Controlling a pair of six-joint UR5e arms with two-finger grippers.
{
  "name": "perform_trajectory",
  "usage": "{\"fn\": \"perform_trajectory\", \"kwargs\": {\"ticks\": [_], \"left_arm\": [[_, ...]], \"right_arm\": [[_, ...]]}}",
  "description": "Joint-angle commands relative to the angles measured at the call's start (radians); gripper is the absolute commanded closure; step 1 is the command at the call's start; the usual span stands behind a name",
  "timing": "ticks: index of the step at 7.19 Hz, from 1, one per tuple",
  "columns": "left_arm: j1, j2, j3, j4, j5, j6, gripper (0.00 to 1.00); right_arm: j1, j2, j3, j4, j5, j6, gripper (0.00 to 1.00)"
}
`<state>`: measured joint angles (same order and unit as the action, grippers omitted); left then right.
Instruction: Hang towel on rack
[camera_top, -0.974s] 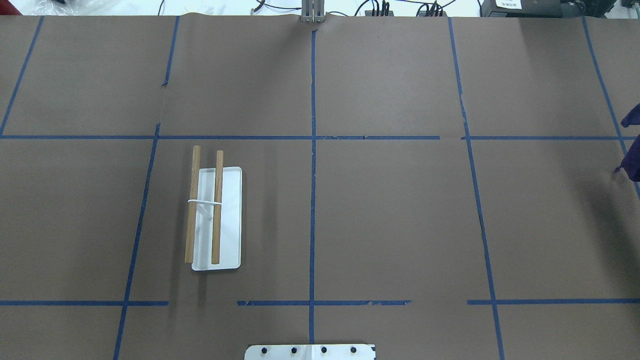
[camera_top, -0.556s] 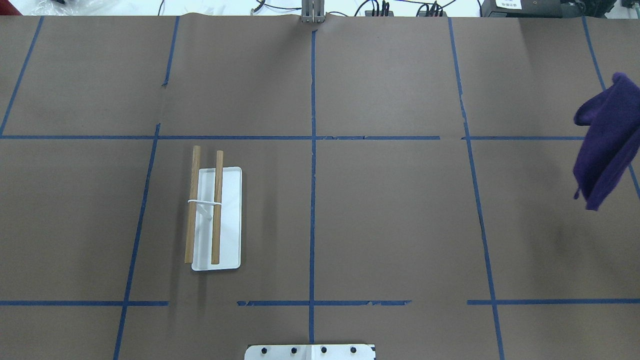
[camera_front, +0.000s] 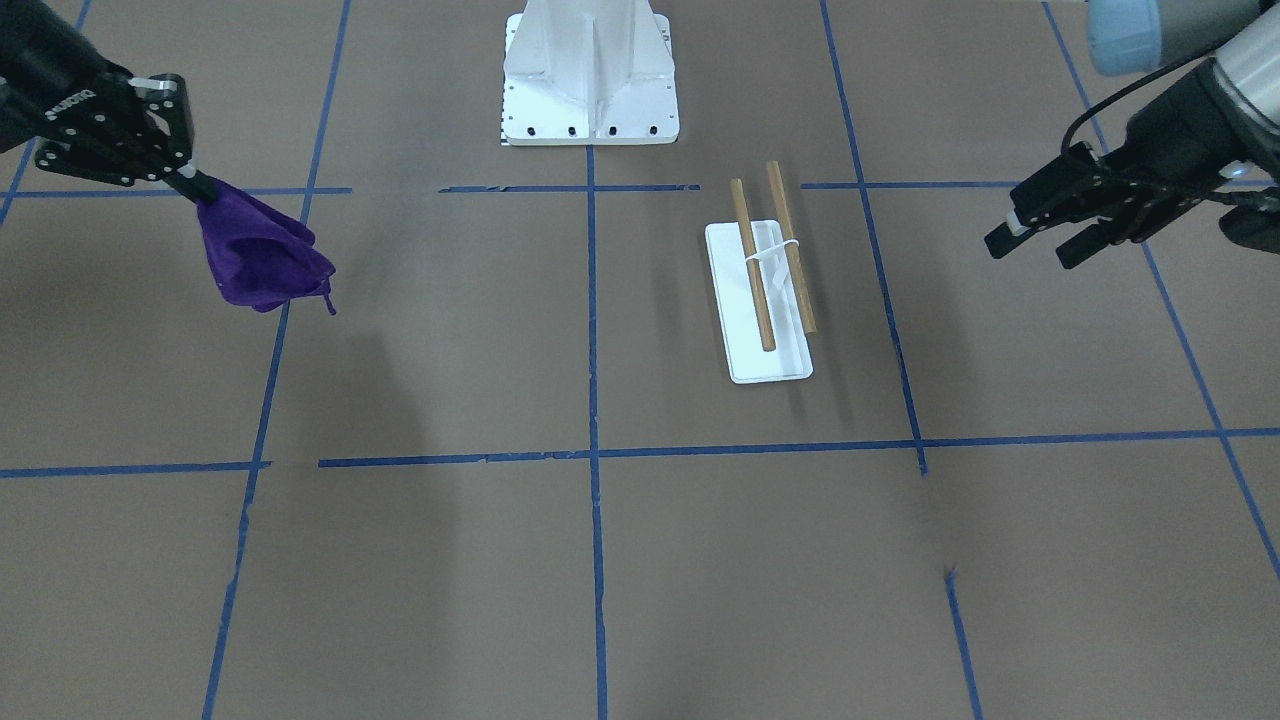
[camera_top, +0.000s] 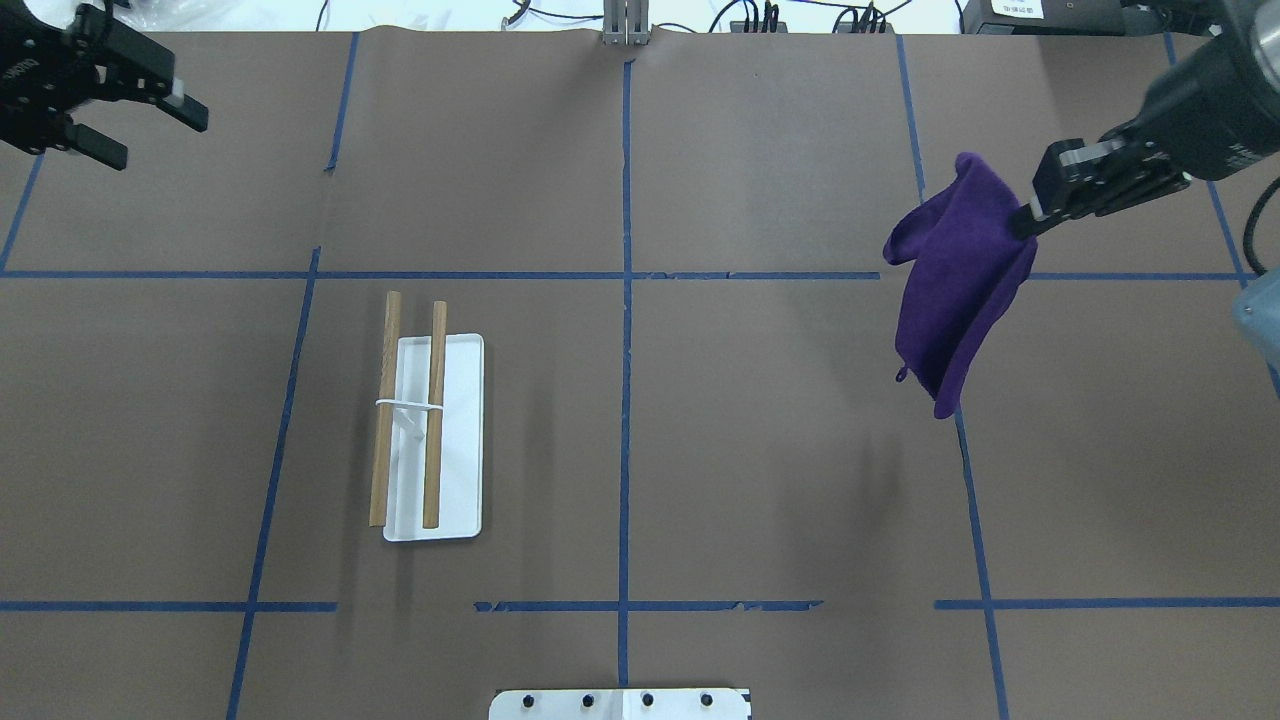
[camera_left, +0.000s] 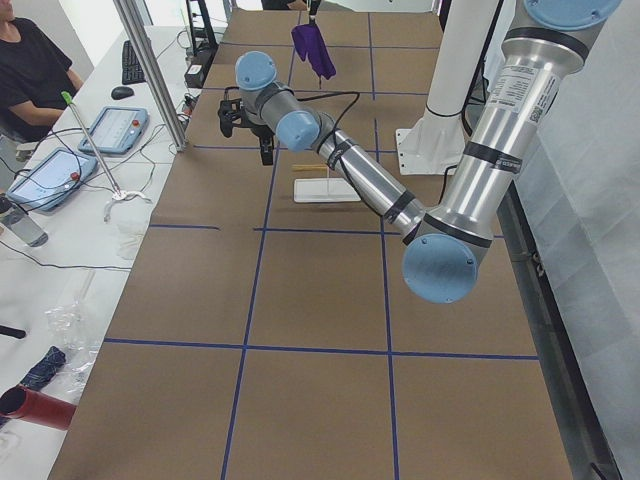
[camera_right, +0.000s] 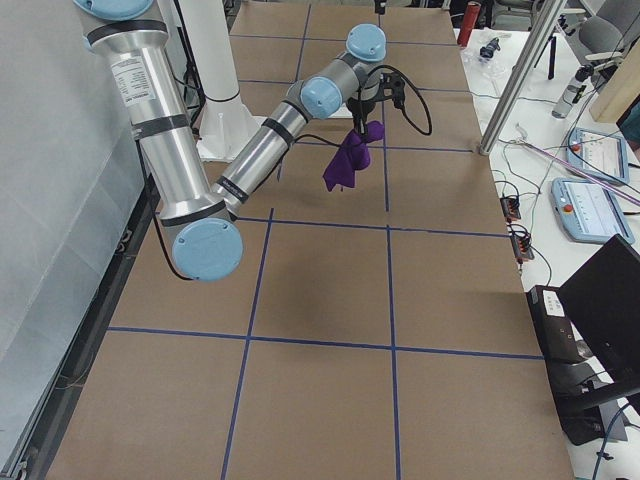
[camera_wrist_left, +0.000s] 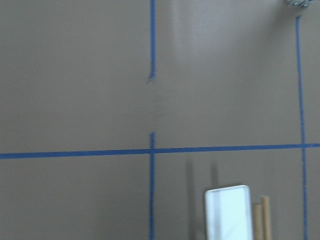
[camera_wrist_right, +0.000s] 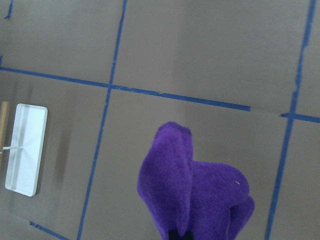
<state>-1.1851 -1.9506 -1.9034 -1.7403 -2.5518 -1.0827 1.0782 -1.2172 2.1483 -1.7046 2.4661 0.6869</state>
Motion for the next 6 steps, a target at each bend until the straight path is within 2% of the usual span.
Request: {"fn": "perform_trajectory", "kwargs": {"ticks": [1, 4, 6], "left_arm": [[0.126, -0.114, 0.036, -0.067, 0.027, -0.315, 0.07], [0.315, -0.259, 0.041, -0.082, 0.108, -0.688, 0.05], [0.395, -0.332, 0.101, -0.178, 0.163, -0.863, 0.05]], "right_arm": [[-0.149, 0.118, -0.004, -0.001, -0.102, 0.023, 1.00], [-0.297, 0.218, 0.001, -0.001, -0.272, 0.059, 1.00], [-0.339, 0.257, 0.002, 0.000, -0.318, 0.059, 1.00]]}}
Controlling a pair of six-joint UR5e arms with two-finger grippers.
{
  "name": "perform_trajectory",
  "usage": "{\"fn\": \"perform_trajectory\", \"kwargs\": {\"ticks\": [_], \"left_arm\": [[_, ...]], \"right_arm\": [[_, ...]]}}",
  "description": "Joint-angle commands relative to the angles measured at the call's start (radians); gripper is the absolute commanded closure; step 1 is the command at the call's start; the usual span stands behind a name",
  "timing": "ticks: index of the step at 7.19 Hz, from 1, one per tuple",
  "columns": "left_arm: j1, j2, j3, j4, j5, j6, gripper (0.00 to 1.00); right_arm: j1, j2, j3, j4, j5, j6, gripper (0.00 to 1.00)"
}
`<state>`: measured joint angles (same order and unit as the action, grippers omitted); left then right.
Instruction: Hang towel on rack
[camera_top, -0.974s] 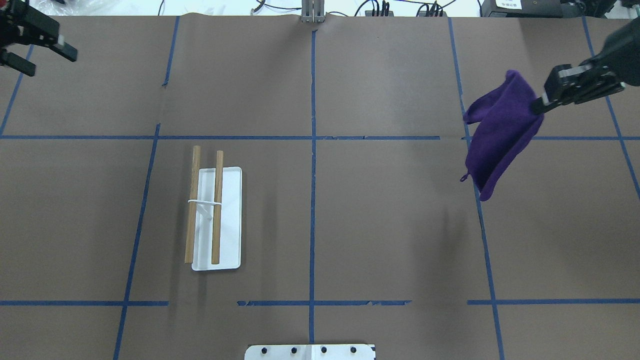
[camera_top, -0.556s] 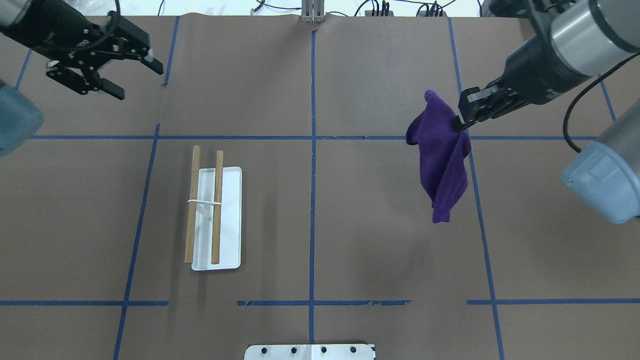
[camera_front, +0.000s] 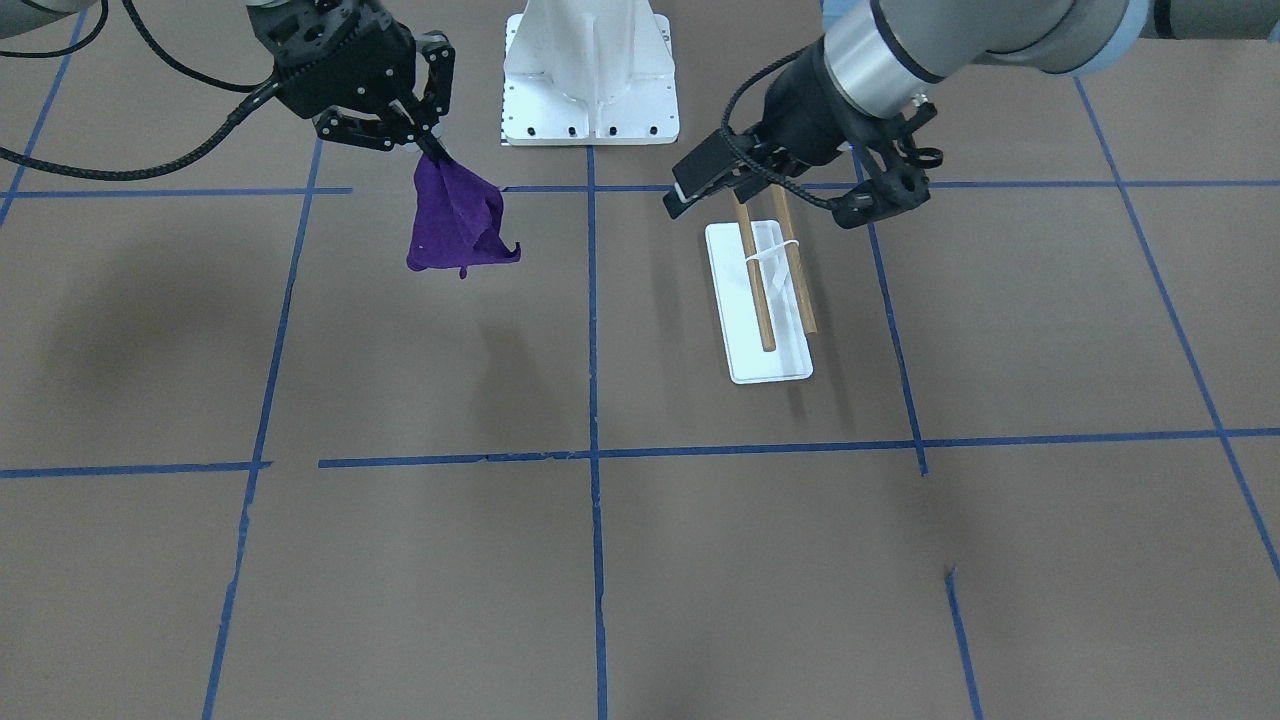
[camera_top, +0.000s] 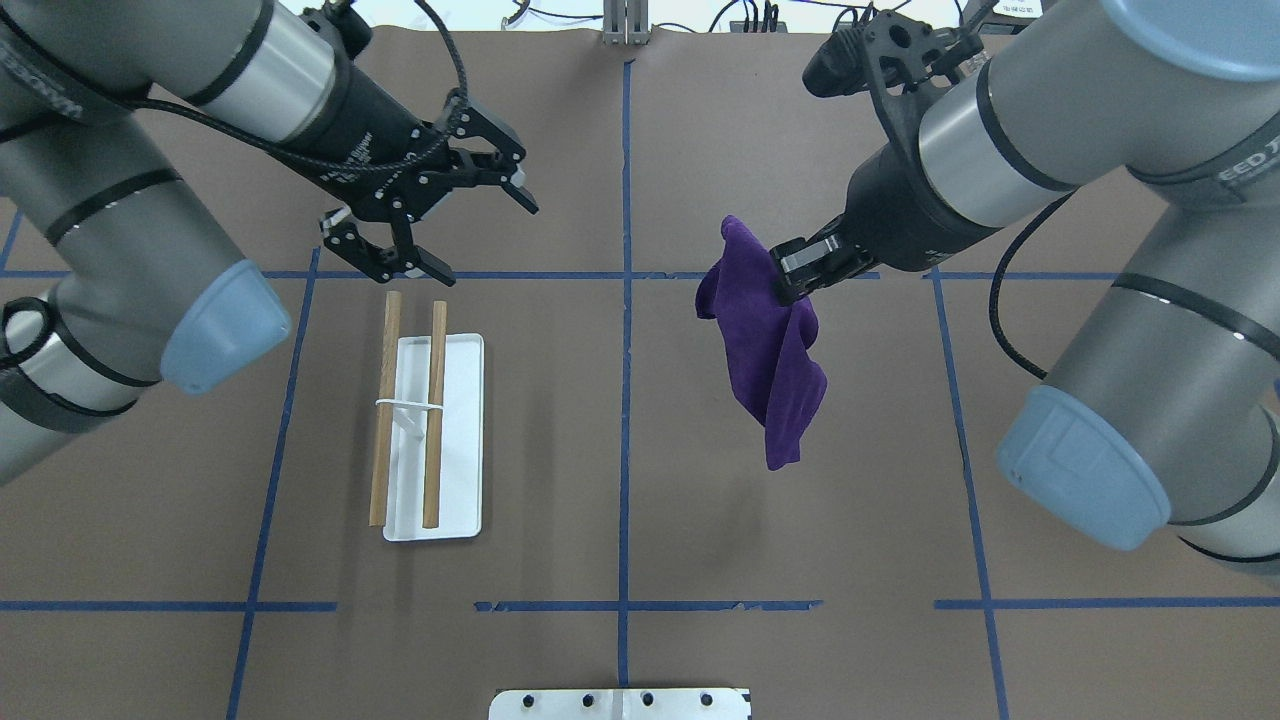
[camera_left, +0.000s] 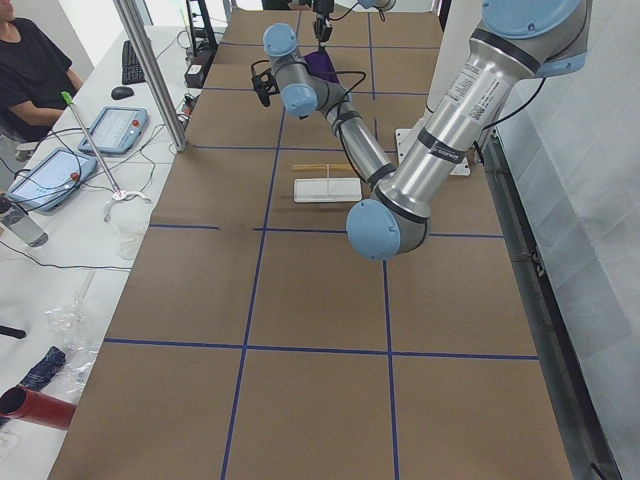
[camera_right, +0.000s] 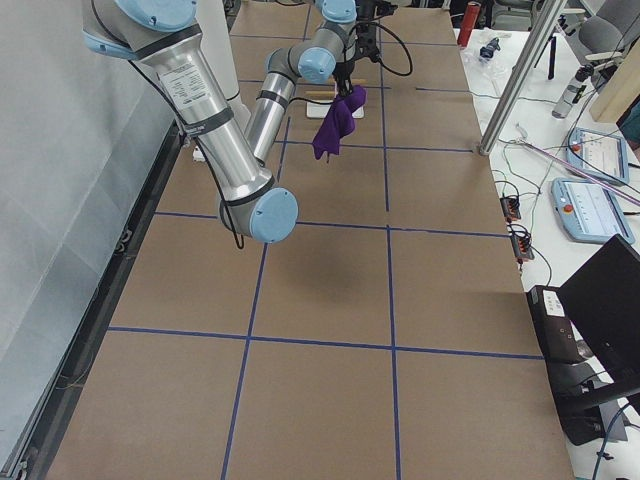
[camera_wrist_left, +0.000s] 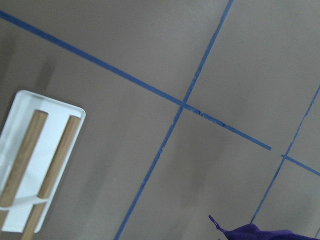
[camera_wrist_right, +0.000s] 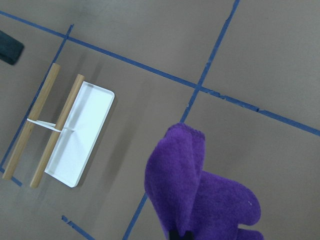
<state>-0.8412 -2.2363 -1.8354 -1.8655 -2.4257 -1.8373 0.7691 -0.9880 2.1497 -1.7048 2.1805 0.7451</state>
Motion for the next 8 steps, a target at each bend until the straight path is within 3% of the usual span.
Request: {"fn": "perform_trajectory", "kwargs": {"ticks": [1, 5, 7, 8], "left_arm": [[0.063, -0.087, 0.060, -0.061, 0.051, -0.138, 0.04], [0.071, -0.143, 0.111, -0.064, 0.053, -0.163, 0.03], [0.074, -0.221, 0.206, -0.075, 0.053, -0.198, 0.03], [0.076, -0.221, 0.209, -0.078, 0.054, -0.197, 0.10]], "right_arm": [[-0.059, 0.037, 0.002, -0.001, -0.069, 0.000, 1.00], [-0.076, 0.038, 0.019, 0.001, -0.085, 0.000, 1.00], [-0.089, 0.052, 0.019, -0.001, -0.105, 0.000, 1.00], [-0.093, 0.054, 0.021, 0.001, -0.107, 0.000, 1.00]]}}
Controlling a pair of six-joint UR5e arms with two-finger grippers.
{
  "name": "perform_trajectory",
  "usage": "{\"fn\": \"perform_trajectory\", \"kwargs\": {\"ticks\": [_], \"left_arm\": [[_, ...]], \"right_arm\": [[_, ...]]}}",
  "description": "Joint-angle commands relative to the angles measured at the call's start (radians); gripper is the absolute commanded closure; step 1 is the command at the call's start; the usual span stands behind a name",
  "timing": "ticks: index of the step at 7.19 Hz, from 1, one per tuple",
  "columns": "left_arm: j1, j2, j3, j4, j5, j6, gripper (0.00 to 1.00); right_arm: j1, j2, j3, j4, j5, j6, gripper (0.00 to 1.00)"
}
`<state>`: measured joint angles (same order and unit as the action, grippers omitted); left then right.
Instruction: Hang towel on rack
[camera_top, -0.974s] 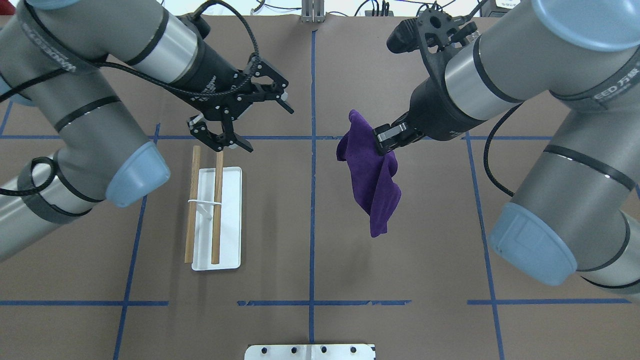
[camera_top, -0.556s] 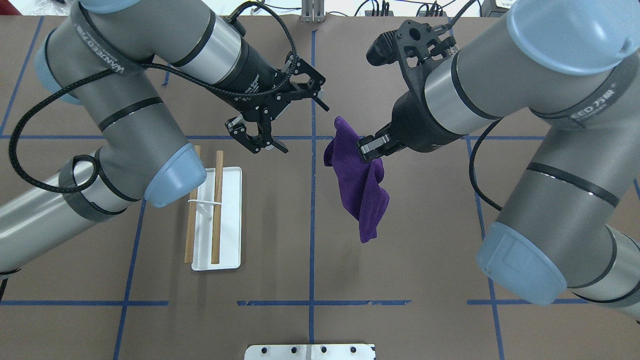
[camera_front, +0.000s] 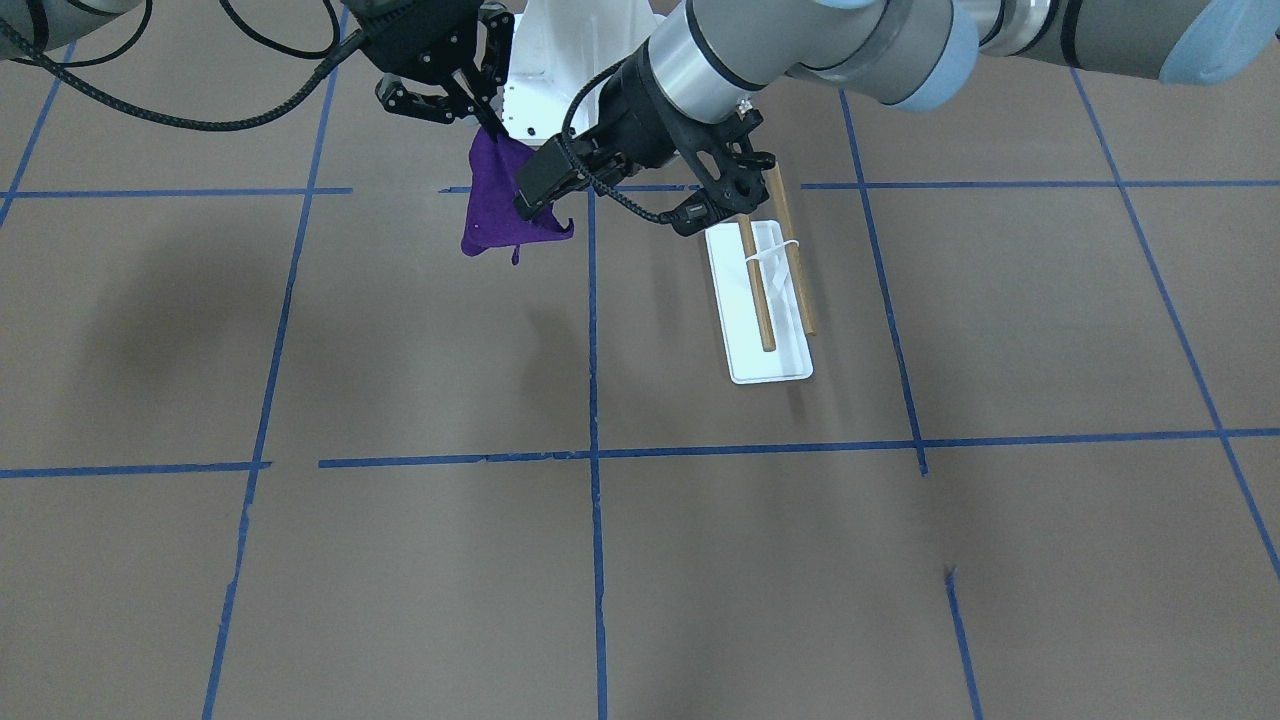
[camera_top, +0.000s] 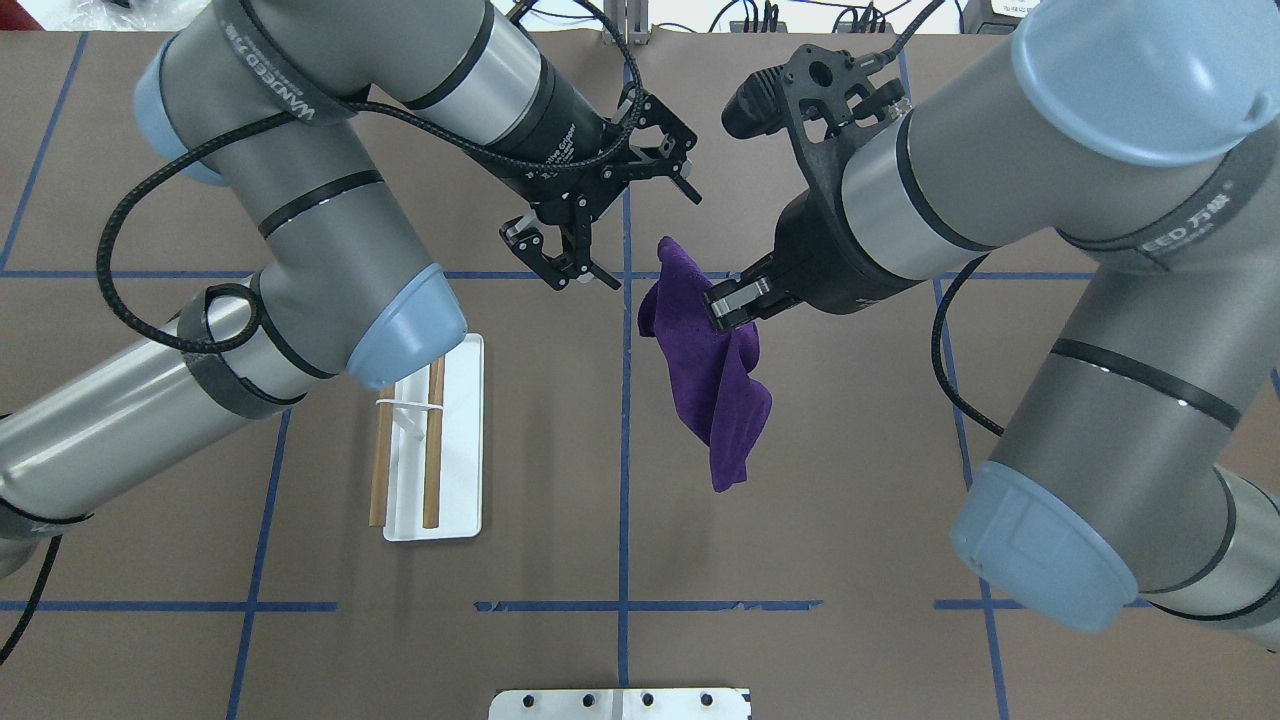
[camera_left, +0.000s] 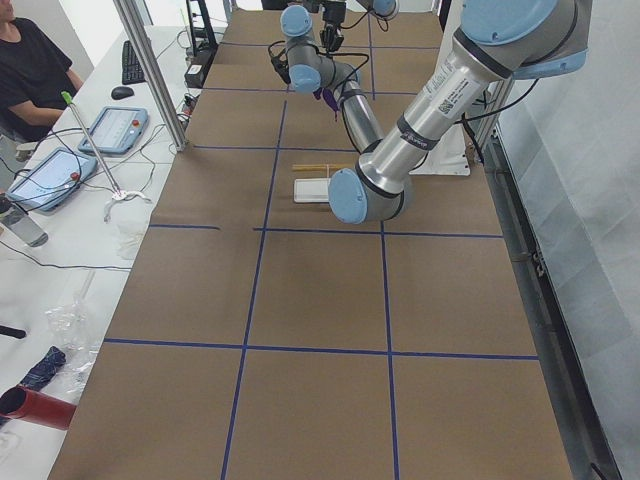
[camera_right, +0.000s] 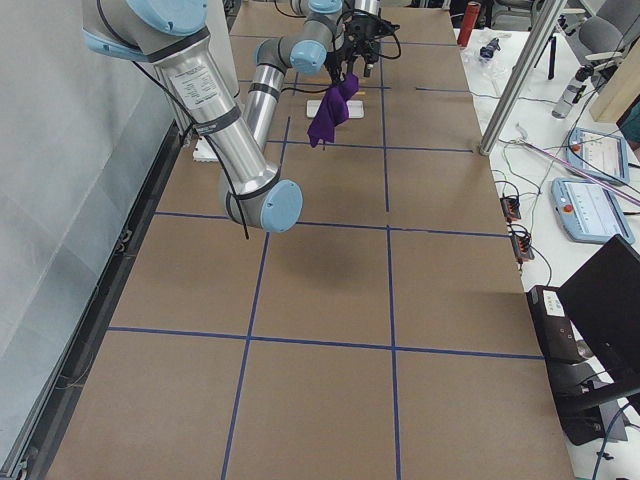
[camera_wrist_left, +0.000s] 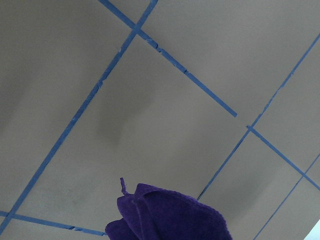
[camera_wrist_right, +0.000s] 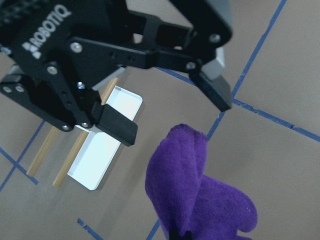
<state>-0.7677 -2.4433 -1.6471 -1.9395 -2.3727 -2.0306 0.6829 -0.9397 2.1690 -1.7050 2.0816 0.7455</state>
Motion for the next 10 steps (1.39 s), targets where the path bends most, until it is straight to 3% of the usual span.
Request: {"fn": "perform_trajectory", "kwargs": {"ticks": [1, 2, 3, 4, 8, 9, 10], "left_arm": [[0.022, -0.003, 0.024, -0.039, 0.006, -0.002, 0.19], [0.028, -0.005, 0.029, -0.047, 0.029, -0.003, 0.35], [0.036, -0.002, 0.029, -0.047, 0.030, -0.003, 0.73], [0.036, -0.002, 0.027, -0.049, 0.029, -0.002, 1.00], [0.036, 0.036, 0.001, -0.047, 0.030, 0.006, 1.00], [0.033, 0.038, -0.009, -0.045, 0.030, 0.006, 1.00], [0.033, 0.038, -0.013, -0.045, 0.030, 0.003, 1.00]], "right_arm": [[-0.006, 0.006, 0.009, -0.001, -0.008, 0.000, 1.00], [-0.006, 0.006, 0.011, -0.001, -0.008, 0.000, 1.00], [-0.006, 0.006, 0.012, 0.001, -0.008, 0.000, 1.00], [-0.006, 0.004, 0.012, -0.001, -0.008, -0.002, 1.00], [-0.003, -0.008, 0.023, -0.001, -0.008, -0.003, 1.00], [0.006, -0.010, 0.026, -0.002, -0.046, 0.000, 0.04], [-0.018, -0.027, 0.050, -0.002, -0.101, 0.000, 0.00]]}}
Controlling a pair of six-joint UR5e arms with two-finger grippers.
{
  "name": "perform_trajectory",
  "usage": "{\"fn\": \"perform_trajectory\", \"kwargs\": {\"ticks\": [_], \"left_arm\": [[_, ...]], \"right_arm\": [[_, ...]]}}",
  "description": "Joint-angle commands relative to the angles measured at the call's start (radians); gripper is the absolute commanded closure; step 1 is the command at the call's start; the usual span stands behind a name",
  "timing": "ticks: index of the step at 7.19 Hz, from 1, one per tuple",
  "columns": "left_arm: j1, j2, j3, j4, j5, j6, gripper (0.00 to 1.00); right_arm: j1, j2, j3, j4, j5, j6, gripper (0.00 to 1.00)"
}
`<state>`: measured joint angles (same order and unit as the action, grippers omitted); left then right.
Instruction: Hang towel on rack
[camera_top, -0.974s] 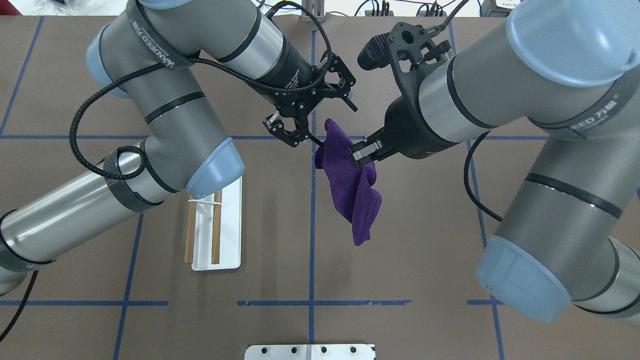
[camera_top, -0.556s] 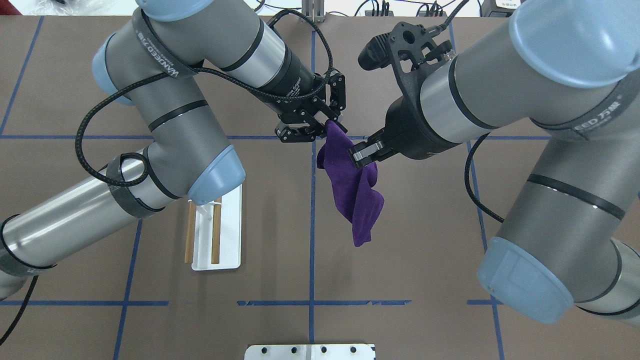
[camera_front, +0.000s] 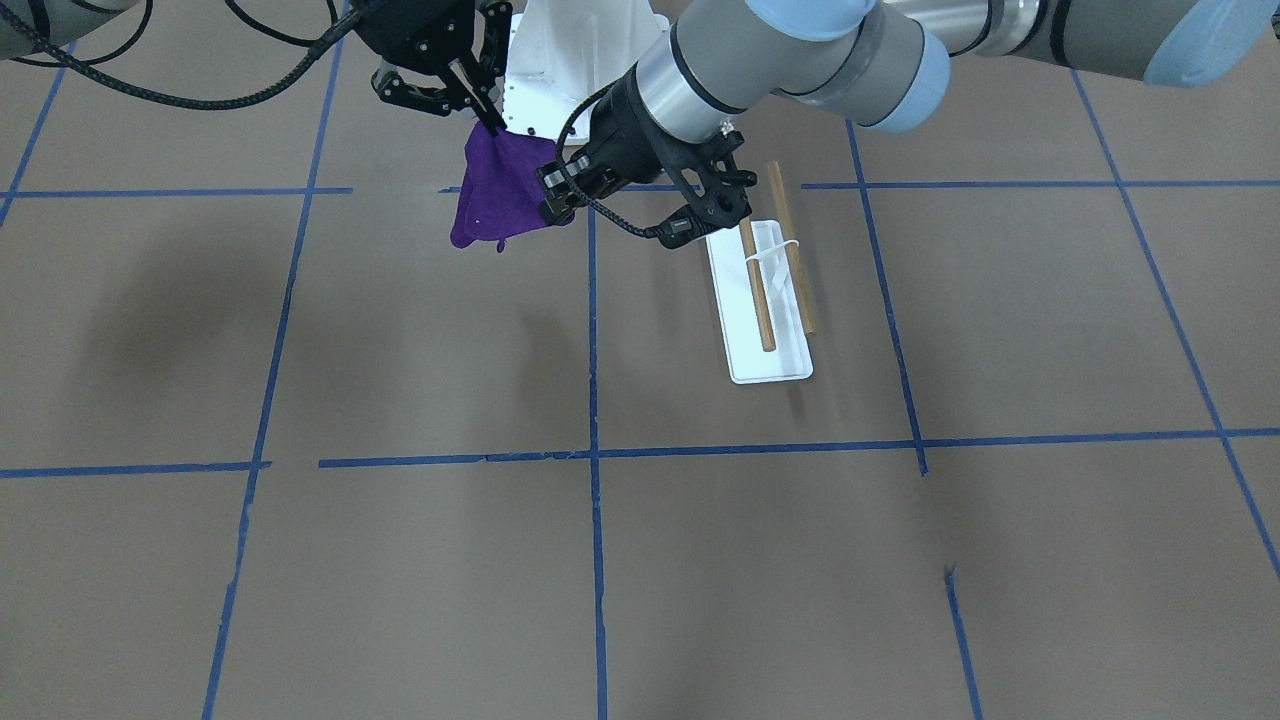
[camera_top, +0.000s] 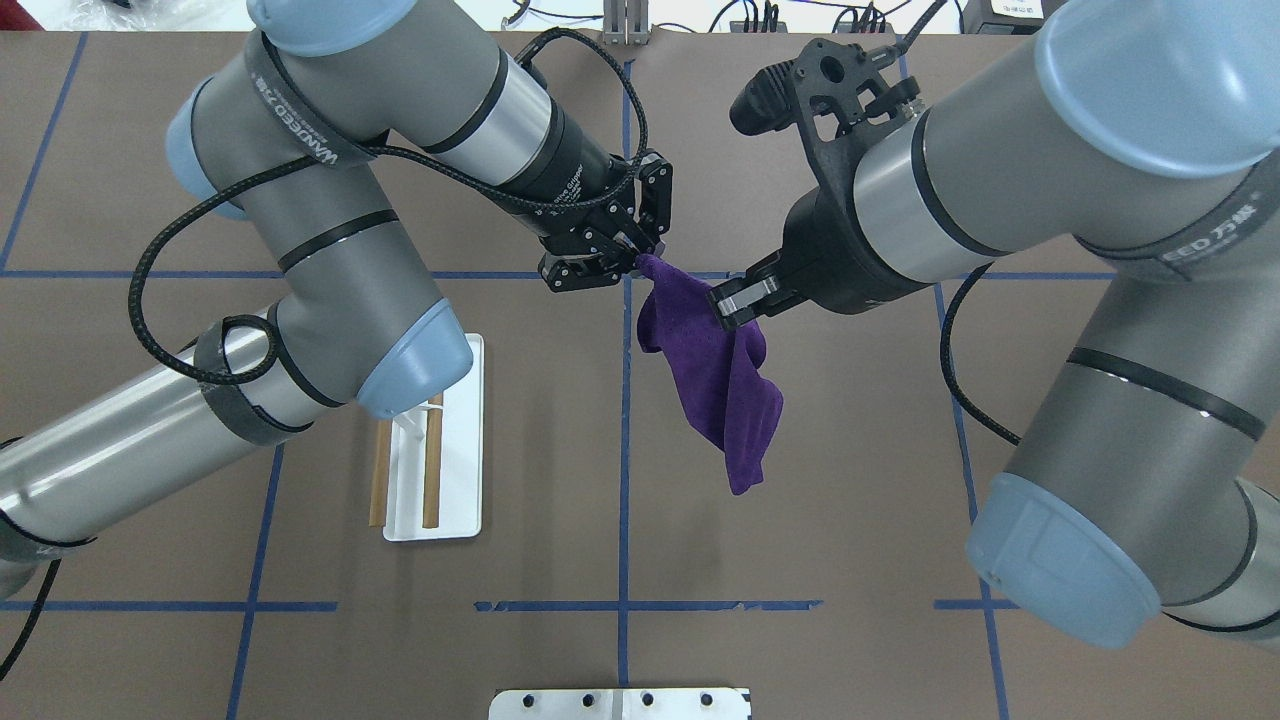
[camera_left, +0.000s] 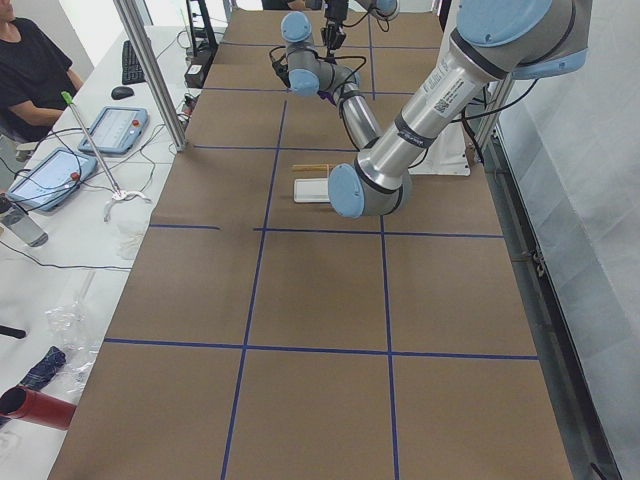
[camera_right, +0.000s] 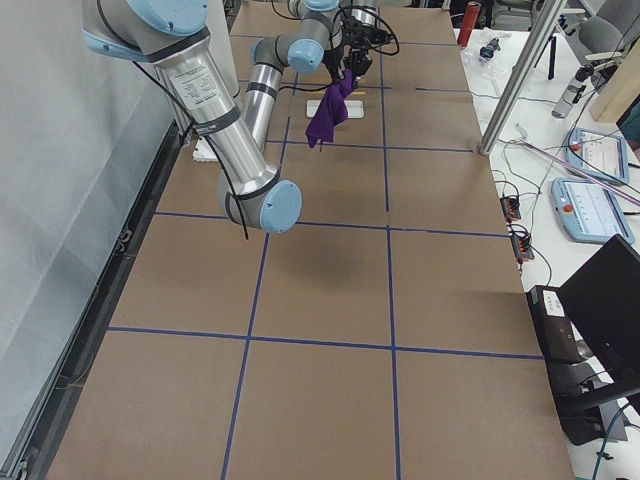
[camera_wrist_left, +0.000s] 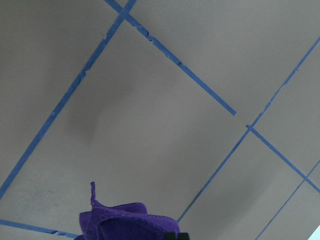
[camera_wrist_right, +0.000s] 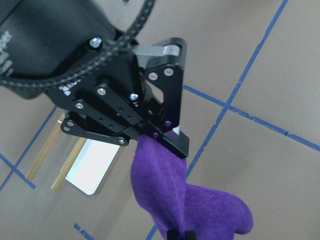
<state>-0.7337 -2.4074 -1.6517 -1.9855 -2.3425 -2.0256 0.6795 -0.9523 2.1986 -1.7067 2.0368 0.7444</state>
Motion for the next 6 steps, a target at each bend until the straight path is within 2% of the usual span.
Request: {"fn": "perform_trajectory", "kwargs": {"ticks": [1, 2, 4, 6], "left_arm": [[-0.004, 0.008, -0.019, 0.002, 0.000, -0.002, 1.00], [-0.004, 0.026, -0.039, 0.002, 0.000, -0.002, 1.00], [-0.006, 0.103, -0.124, 0.002, 0.002, -0.005, 1.00], [-0.009, 0.183, -0.222, 0.002, 0.003, -0.008, 1.00]], "right_arm": [[-0.017, -0.017, 0.021, -0.001, -0.059, 0.001, 0.00], [-0.009, -0.034, 0.027, -0.001, -0.058, 0.001, 0.00], [0.003, -0.164, 0.111, 0.002, -0.056, 0.000, 0.00], [0.061, -0.254, 0.116, -0.001, -0.046, 0.001, 0.00]]}}
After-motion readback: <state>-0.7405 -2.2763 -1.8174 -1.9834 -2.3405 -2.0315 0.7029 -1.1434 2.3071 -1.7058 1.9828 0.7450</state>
